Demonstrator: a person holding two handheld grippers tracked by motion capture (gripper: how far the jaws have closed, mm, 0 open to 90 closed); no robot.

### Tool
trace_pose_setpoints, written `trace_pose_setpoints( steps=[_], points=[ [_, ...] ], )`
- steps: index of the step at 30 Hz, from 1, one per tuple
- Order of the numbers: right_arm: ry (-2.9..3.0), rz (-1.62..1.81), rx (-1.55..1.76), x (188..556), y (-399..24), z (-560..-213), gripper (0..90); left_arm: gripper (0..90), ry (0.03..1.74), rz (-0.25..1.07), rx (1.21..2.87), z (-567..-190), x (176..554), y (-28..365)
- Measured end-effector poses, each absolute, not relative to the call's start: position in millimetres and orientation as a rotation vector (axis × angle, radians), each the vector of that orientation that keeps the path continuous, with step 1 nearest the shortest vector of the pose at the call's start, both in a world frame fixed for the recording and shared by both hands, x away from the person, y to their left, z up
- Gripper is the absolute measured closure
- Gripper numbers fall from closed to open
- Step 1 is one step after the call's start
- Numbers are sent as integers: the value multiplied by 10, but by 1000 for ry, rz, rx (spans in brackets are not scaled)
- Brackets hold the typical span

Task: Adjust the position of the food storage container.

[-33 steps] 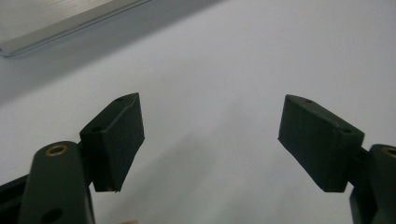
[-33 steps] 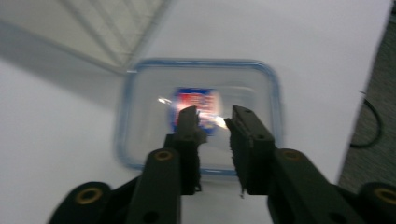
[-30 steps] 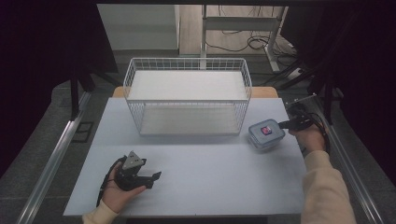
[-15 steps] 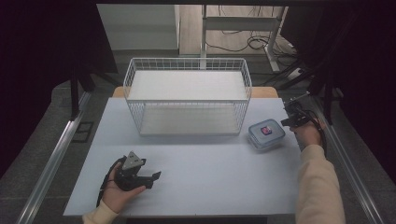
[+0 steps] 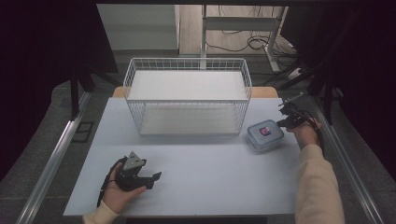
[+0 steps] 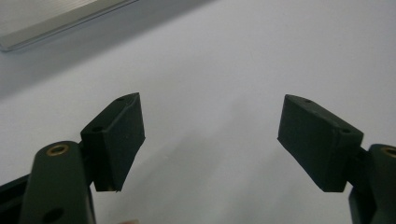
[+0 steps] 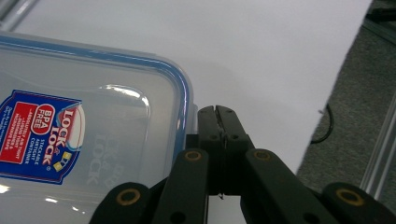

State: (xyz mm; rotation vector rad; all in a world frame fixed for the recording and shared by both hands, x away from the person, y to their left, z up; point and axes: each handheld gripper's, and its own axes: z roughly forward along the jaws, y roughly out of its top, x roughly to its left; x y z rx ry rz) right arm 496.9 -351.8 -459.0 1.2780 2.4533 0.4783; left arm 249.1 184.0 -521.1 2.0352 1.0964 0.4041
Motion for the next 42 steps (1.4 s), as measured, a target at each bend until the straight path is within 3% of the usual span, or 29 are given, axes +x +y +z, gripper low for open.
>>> trace_pose_setpoints(
  steps=[30,42],
  points=[
    [2616,625,1113,4069,-2510,-4622,893,222,1082,408,2028,-5176,2467,1821],
    [2631,620,1126,4033,-2365,-4653,893,223,1081,409,2036,-5178,2471,1831]
  ],
)
